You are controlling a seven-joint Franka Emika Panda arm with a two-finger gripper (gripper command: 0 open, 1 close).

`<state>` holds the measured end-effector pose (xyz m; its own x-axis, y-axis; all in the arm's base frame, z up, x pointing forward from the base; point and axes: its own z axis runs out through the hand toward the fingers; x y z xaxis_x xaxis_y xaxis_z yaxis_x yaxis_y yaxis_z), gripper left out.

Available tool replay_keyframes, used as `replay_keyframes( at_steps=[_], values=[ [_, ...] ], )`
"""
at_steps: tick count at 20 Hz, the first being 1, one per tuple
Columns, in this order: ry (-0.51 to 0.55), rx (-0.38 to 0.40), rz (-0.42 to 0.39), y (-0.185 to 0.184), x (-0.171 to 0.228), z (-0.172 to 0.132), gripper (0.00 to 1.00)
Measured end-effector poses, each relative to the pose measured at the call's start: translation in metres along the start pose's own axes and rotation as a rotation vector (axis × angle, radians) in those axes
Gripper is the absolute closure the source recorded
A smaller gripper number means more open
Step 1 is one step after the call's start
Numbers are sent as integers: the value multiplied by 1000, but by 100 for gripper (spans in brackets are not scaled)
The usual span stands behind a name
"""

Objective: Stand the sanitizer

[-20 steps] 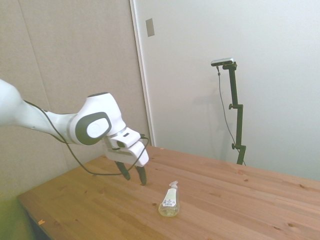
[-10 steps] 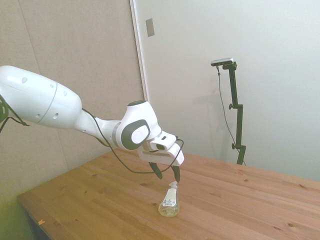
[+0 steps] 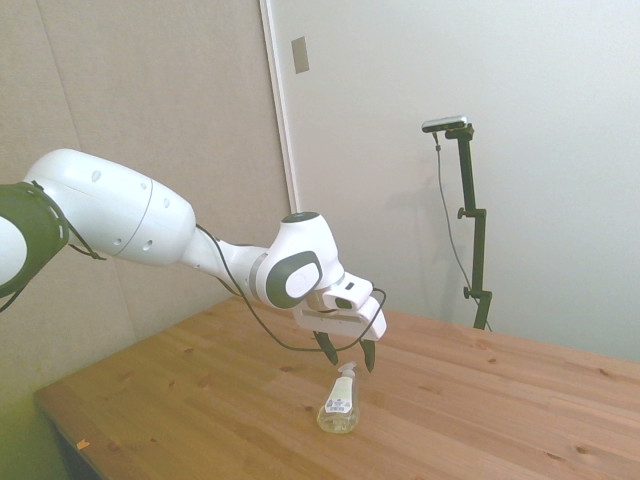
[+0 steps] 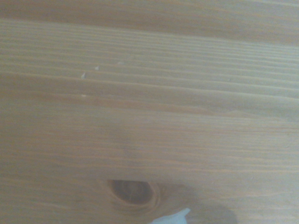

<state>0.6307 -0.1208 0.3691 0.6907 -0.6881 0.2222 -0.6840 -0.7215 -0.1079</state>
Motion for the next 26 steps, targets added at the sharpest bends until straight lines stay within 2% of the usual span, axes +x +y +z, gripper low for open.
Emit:
replay_keyframes(
  at_steps=[1, 2, 17, 26],
  values=[
    [-3, -3, 0, 1, 1, 2, 0],
    [-5, -5, -1, 2, 2, 4, 100],
    [-76, 5, 41, 11, 20, 22, 100],
    [-83, 14, 54, 21, 28, 24, 100]
  ],
)
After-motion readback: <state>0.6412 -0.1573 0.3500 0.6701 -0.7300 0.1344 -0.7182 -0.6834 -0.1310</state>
